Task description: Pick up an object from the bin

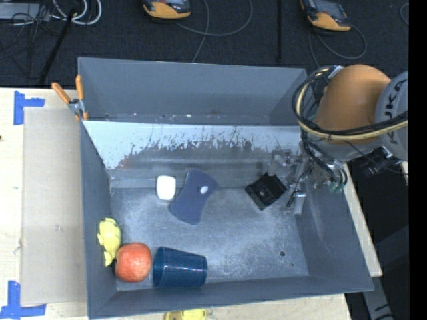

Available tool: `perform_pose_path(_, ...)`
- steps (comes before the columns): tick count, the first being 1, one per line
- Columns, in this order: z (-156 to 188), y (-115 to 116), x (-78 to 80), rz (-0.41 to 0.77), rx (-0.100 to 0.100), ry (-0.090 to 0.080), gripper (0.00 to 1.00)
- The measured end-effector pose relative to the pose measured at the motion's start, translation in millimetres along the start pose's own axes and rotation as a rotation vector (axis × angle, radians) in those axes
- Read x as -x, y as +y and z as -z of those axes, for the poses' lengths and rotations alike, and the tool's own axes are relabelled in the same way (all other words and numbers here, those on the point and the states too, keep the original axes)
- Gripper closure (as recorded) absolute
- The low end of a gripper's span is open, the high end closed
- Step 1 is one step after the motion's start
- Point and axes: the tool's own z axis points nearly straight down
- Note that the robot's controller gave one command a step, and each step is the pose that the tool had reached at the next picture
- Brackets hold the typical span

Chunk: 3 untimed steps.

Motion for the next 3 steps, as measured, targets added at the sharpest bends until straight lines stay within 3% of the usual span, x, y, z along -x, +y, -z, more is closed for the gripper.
perform_pose_path(1, -42, 10, -3.9, 0.083, 0.008, 0.001, 0.0)
perform_pose_path(2, -62, -9, -8.0, -0.068, 0.001, 0.007, 0.0)
perform_pose_path(3, -53, -8, 4.8, -0.145, 0.003, 0.005, 0.0)
